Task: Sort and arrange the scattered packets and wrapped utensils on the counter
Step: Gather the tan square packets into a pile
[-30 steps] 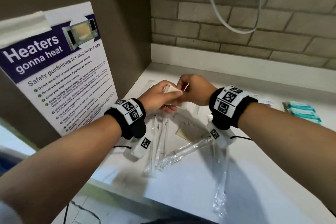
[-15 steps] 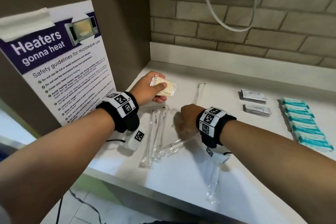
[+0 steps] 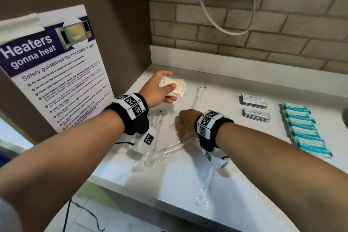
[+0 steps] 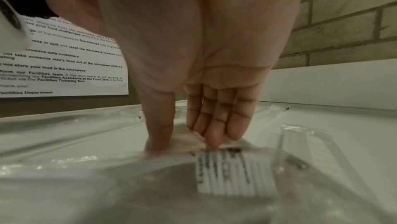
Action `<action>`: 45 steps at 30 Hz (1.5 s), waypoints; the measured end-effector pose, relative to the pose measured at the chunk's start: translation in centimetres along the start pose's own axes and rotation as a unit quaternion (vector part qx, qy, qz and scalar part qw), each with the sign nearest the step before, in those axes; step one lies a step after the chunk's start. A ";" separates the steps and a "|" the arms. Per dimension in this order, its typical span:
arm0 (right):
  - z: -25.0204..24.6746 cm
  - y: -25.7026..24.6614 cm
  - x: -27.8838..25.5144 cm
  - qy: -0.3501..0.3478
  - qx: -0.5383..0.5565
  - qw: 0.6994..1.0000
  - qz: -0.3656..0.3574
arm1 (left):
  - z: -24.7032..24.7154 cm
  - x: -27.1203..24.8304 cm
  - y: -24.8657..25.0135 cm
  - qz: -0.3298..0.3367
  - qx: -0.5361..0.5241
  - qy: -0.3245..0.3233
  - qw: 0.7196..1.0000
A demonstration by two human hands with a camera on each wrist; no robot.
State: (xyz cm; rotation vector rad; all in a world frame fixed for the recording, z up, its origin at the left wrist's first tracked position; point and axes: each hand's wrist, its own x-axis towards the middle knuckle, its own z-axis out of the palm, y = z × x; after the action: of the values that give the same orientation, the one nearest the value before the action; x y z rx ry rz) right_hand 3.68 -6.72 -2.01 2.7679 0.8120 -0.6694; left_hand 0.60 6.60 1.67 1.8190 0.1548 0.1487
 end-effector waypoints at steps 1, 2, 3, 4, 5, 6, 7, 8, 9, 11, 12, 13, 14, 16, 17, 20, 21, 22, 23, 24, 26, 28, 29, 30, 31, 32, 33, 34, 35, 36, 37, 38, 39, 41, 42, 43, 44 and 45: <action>0.2 0.1 0.4 0.003 -0.003 1.000 0.000 | 0.4 -0.1 0.2 -0.001 0.002 0.001 1.000; 0.4 0.0 0.8 0.004 -0.004 1.000 -0.008 | 0.6 -0.2 0.4 -0.002 0.003 0.001 1.000; 0.3 -0.2 1.2 -0.010 -0.028 0.999 -0.025 | 0.9 -0.3 0.5 -0.004 0.003 0.003 1.000; 0.6 -0.3 1.9 -0.019 -0.060 0.997 -0.036 | 1.0 -0.5 0.6 -0.007 0.004 0.006 1.000; 1.0 -0.1 2.9 -0.029 -0.053 0.997 -0.043 | 1.1 -0.6 0.8 -0.010 0.004 0.011 1.000; 1.4 0.0 3.8 -0.030 -0.073 0.996 -0.042 | 1.0 -0.7 0.9 -0.015 0.005 0.012 1.000; 1.6 0.1 4.0 -0.026 -0.061 0.998 -0.025 | 1.0 -0.8 1.0 -0.017 0.007 0.017 1.000; 1.4 0.1 3.9 -0.023 -0.061 0.998 -0.019 | 1.0 -0.9 1.2 -0.018 0.007 0.026 0.999; 1.4 0.1 3.9 -0.014 -0.080 0.996 -0.020 | 0.9 -1.0 1.3 -0.018 0.006 0.032 0.999; 1.7 0.2 5.0 -0.025 -0.052 0.998 -0.025 | 0.7 -1.4 1.6 -0.019 0.002 0.045 0.999; 2.4 0.7 6.6 0.002 -0.039 0.999 -0.029 | 0.6 -1.5 1.7 -0.020 0.000 0.050 0.999; 3.1 1.1 8.1 0.021 -0.019 0.999 -0.029 | 0.5 -1.7 1.8 -0.020 -0.003 0.058 0.998; 3.6 1.4 8.7 0.025 0.004 0.999 -0.020 | 0.4 -1.9 1.8 -0.020 -0.003 0.063 0.998; 3.1 1.3 6.8 0.040 0.031 0.999 -0.009 | 0.1 -2.3 1.6 -0.022 -0.002 0.077 0.997; 2.6 1.1 5.3 0.046 0.039 0.998 -0.010 | -0.1 -2.5 1.5 -0.024 -0.004 0.081 0.996; 1.0 0.8 2.4 0.050 0.104 0.993 -0.033 | -0.5 -2.8 1.0 -0.030 0.000 0.101 0.994; 0.3 0.9 1.9 0.056 0.137 0.988 -0.043 | -0.6 -2.9 0.9 -0.029 0.002 0.110 0.993; -0.4 1.0 1.4 0.068 0.161 0.983 -0.058 | -0.7 -2.9 0.8 -0.029 0.003 0.119 0.992; -1.2 1.1 1.1 0.091 0.182 0.976 -0.075 | -0.8 -2.8 0.7 -0.028 0.003 0.128 0.991; -2.0 1.5 0.6 0.119 0.197 0.969 -0.092 | -0.9 -2.6 0.6 -0.030 0.003 0.134 0.990; -3.4 2.8 0.0 0.174 0.235 0.949 -0.119 | -0.7 -2.1 0.3 -0.039 0.010 0.134 0.990; -4.2 4.7 -0.7 0.198 0.272 0.931 -0.142 | 0.1 -1.3 0.0 -0.055 0.023 0.121 0.991; -4.3 5.5 -1.0 0.194 0.280 0.927 -0.158 | 0.7 -0.9 0.1 -0.061 0.025 0.114 0.991; -4.4 6.4 -1.5 0.186 0.283 0.925 -0.174 | 1.5 -0.4 0.2 -0.063 0.019 0.103 0.992; -4.3 7.5 -2.0 0.182 0.282 0.924 -0.184 | 2.7 0.3 0.6 -0.060 0.011 0.085 0.995; -4.2 8.2 -2.3 0.180 0.280 0.924 -0.190 | 3.8 0.8 0.9 -0.054 0.009 0.065 0.996; -4.0 9.3 -2.8 0.189 0.281 0.923 -0.184 | 5.3 1.5 1.5 -0.045 0.011 0.036 0.998; -3.9 10.2 -3.1 0.200 0.278 0.923 -0.174 | 6.6 1.7 2.1 -0.037 0.013 0.007 0.999; -3.6 11.2 -3.5 0.216 0.276 0.924 -0.156 | 8.0 2.0 2.7 -0.033 0.008 -0.025 0.999; -3.4 12.6 -4.0 0.233 0.275 0.923 -0.132 | 9.7 2.4 3.3 -0.033 -0.004 -0.062 0.998; -3.0 13.7 -4.5 0.246 0.280 0.921 -0.110 | 11.0 2.5 3.7 -0.037 -0.021 -0.091 0.995; -2.5 15.1 -5.1 0.263 0.291 0.916 -0.084 | 12.5 2.7 4.3 -0.041 -0.039 -0.121 0.991; -2.1 16.3 -5.5 0.276 0.301 0.911 -0.061 | 13.7 2.7 4.6 -0.044 -0.048 -0.145 0.987; -1.3 18.5 -6.8 0.297 0.314 0.902 -0.019 | 16.1 2.7 5.1 -0.038 -0.038 -0.197 0.979; -1.0 19.3 -7.3 0.300 0.314 0.901 0.000 | 17.0 2.6 5.1 -0.024 -0.022 -0.221 0.975; -0.5 20.3 -8.0 0.300 0.311 0.901 0.023 | 18.2 2.6 5.2 -0.008 -0.007 -0.241 0.970; -0.1 21.0 -8.5 0.296 0.304 0.905 0.043 | 19.1 2.6 5.0 0.006 0.002 -0.250 0.968; 0.3 21.6 -9.1 0.285 0.298 0.909 0.063 | 19.8 2.7 4.9 0.017 0.005 -0.257 0.966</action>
State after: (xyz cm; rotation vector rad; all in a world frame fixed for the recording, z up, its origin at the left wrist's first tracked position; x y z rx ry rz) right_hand 8.63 -29.12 2.91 3.6224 0.5605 -0.0585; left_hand 7.05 -13.00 1.53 1.8112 -0.2435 -0.3011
